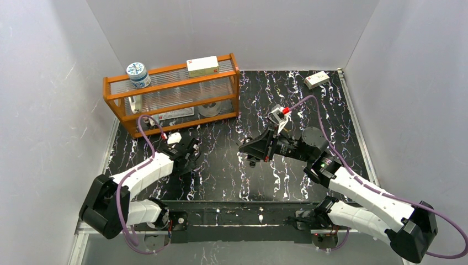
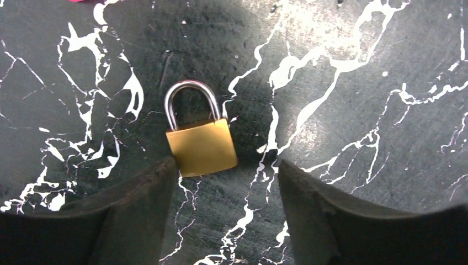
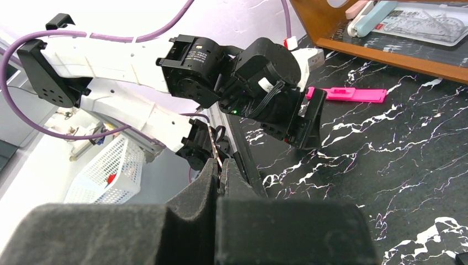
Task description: Unlock with the key
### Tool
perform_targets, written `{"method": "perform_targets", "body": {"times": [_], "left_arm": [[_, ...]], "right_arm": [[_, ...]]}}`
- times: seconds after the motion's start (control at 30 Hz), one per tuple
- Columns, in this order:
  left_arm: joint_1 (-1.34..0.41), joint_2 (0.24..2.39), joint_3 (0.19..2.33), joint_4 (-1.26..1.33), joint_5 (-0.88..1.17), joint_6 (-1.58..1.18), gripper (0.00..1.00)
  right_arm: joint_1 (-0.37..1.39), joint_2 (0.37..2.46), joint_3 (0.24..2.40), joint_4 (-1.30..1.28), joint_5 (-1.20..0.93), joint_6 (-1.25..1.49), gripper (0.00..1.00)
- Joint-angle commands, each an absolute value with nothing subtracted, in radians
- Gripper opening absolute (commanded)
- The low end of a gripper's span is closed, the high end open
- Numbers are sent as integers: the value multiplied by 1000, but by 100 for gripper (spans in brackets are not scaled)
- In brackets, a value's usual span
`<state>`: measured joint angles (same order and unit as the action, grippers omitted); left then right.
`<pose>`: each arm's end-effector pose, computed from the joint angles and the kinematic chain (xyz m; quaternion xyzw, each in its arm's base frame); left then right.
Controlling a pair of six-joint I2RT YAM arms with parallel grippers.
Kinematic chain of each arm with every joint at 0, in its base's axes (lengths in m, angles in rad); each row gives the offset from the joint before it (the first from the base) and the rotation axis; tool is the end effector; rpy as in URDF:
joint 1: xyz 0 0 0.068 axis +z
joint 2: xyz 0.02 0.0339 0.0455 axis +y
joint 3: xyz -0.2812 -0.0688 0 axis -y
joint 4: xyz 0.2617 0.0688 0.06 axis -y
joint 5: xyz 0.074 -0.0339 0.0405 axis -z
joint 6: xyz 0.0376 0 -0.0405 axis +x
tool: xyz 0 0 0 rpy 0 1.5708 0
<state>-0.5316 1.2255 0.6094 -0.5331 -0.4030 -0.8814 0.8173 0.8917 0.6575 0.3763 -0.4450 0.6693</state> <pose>0.1950 -0.0975 0.1768 -0.2080 0.9362 0.0158 0.2830 0.1378 0.1706 0.3452 -0.2135 0.6249 0.6051 0.4447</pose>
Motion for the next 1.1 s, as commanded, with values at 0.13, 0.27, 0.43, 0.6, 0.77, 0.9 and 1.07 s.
{"method": "perform_targets", "body": {"times": [0.13,0.27,0.43,0.6,0.77,0.9,1.07], "left_arm": [[-525,1193,633,-561,-351,-834,42],[-525,1185,649,-608,-392,-857,54],[-522,1214,663,-674,-464,-955,80],[-518,1258,668,-623,-441,-1061,86],[-510,1294,677,-603,-447,-1165,87],[-502,1292,673,-606,-490,-1228,87],[-492,1254,661,-695,-574,-1345,78]], "right_arm": [[815,902,680,410,-421,649,1],[814,898,672,412,-412,655,1],[814,892,658,422,-408,660,1],[815,891,650,427,-410,658,1],[815,892,641,432,-412,657,1],[815,892,636,430,-412,653,1],[814,891,633,413,-400,647,1]]}}
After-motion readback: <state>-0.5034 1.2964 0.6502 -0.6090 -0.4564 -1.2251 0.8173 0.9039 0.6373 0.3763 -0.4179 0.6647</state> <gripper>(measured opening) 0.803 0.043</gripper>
